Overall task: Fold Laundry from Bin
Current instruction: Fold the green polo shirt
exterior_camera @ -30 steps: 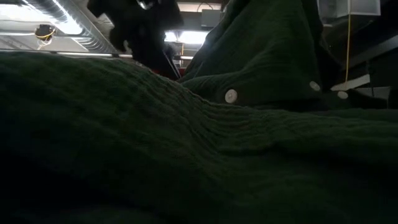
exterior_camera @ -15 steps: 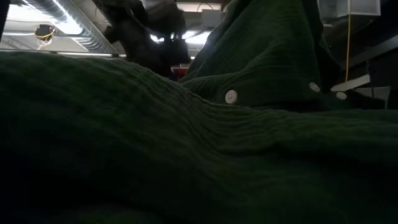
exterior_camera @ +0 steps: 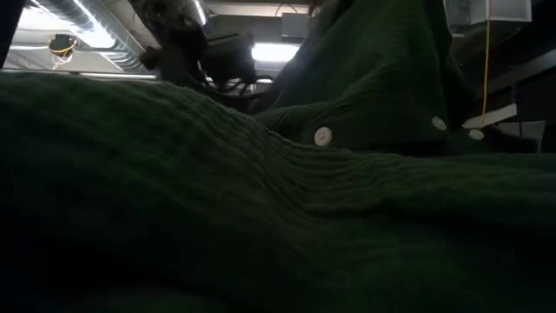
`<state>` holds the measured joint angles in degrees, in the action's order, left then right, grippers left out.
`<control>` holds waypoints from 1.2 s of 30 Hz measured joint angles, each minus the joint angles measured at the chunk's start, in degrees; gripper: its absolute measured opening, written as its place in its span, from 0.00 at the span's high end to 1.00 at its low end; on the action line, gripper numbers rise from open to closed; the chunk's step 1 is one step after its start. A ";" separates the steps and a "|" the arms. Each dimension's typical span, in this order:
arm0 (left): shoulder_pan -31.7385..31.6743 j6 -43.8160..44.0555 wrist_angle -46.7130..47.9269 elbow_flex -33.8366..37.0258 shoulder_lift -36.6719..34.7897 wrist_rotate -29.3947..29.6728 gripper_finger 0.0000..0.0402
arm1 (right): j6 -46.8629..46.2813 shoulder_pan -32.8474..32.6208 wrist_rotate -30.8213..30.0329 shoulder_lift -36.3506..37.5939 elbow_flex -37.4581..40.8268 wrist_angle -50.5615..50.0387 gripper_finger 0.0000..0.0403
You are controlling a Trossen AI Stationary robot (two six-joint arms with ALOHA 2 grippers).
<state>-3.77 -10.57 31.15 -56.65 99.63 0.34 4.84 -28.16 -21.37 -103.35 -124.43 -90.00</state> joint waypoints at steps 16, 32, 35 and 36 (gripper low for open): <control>10.12 17.04 23.79 -0.06 -25.63 3.00 1.00 | 0.17 1.54 -12.02 3.42 0.03 -0.03 0.99; 13.92 40.16 24.66 -0.10 -50.95 4.29 1.00 | -0.09 18.56 -11.84 4.92 11.49 0.14 0.99; 13.92 42.60 24.48 -0.14 -51.57 8.36 1.00 | -0.05 21.54 -9.62 5.16 16.52 0.27 0.99; 13.92 43.06 24.42 -0.14 -51.39 9.99 1.00 | -0.07 22.34 -9.04 5.25 18.32 0.34 0.99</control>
<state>10.15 32.49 55.58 -56.80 48.24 10.33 4.77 -5.83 -30.42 -98.10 -106.11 -89.66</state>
